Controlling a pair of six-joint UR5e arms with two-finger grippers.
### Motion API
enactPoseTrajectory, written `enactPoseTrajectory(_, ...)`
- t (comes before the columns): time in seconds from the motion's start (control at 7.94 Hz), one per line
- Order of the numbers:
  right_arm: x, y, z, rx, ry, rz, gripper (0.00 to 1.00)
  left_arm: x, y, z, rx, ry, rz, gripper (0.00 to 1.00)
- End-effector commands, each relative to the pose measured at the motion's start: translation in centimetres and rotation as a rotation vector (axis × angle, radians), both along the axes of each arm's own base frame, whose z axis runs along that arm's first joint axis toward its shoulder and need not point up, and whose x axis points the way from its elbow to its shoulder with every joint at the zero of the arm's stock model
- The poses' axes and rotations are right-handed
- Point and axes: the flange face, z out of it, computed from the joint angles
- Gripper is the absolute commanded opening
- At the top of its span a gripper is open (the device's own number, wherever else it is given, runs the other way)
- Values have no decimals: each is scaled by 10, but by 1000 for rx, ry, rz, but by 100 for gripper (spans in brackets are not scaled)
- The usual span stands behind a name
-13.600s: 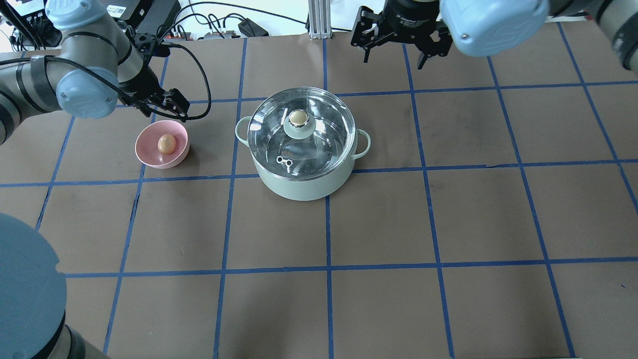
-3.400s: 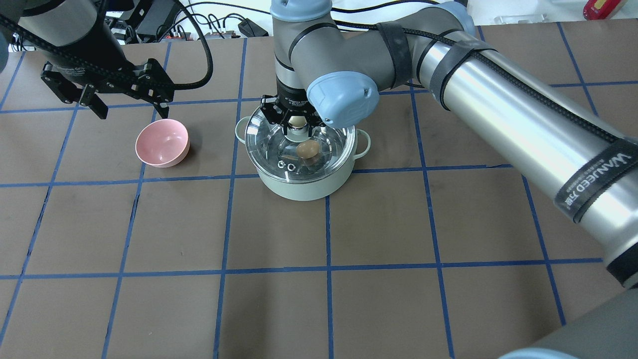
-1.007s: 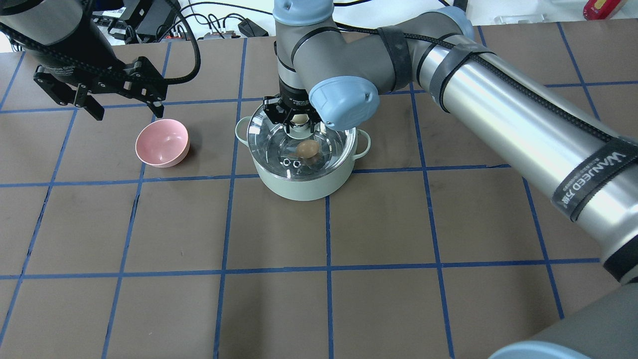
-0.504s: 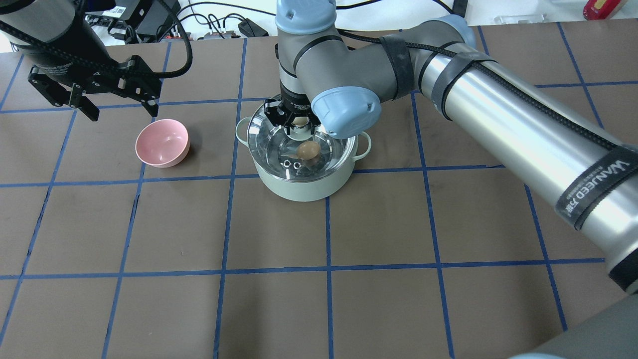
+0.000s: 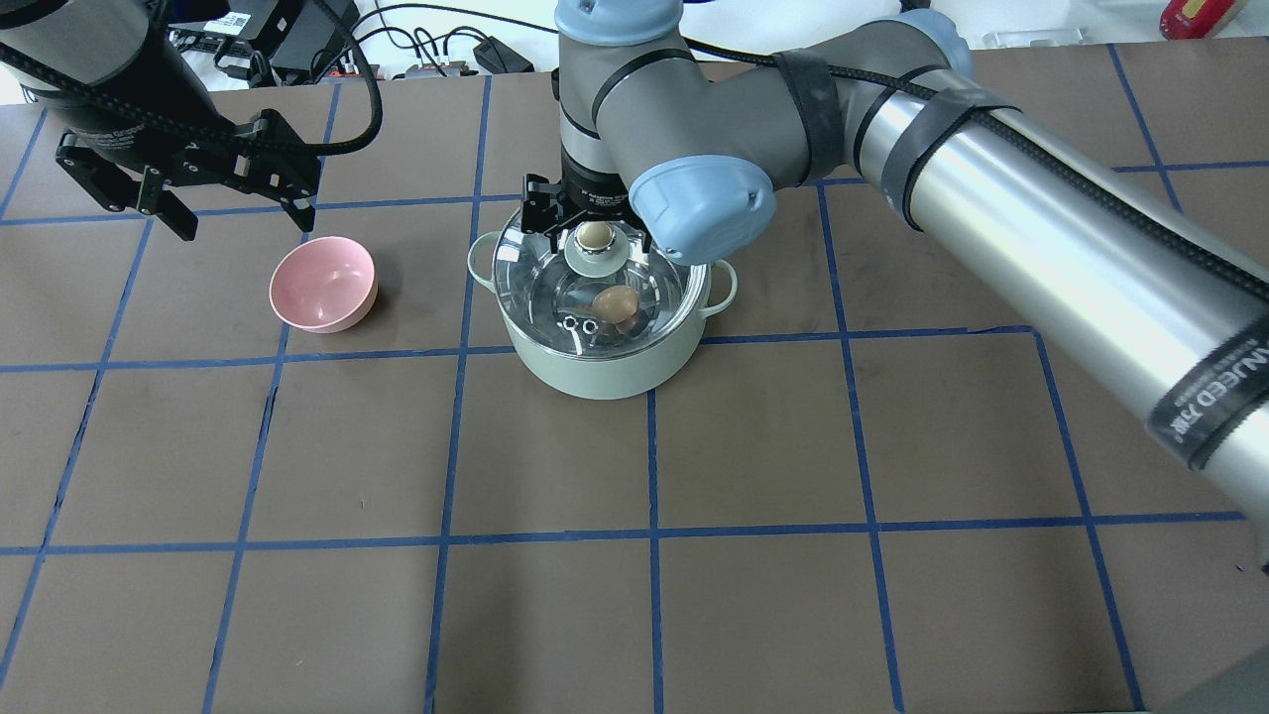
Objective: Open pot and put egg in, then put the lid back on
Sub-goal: 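Open the right gripper and raise it away from the lid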
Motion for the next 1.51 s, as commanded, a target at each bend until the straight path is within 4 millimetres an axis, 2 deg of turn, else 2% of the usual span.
enactPoseTrajectory(0.0,-30,37,64,52,33,-37,100,-1,3,4,-7,9,-5,100)
enactPoseTrajectory(0.13,-65,49,100,49,41,-78,100,-2,4,4,-5,11,-7,100)
enactPoseTrajectory(0.25,-108,48,123,30,88,-135,100,-2,4,3,2,13,-7,100)
enactPoseTrajectory(0.38,-146,40,132,26,116,-140,100,-2,4,2,4,13,-6,100)
enactPoseTrajectory(0.5,-175,27,133,15,122,-60,100,-1,4,3,3,7,-5,100)
enactPoseTrajectory(0.88,-266,-1,132,17,139,-28,100,-1,2,0,3,3,-2,100)
enactPoseTrajectory(1.13,-299,-5,134,16,142,-23,100,0,1,0,0,2,-3,100)
enactPoseTrajectory(1.39,-301,-4,135,25,140,-24,100,0,1,0,0,1,-3,100)
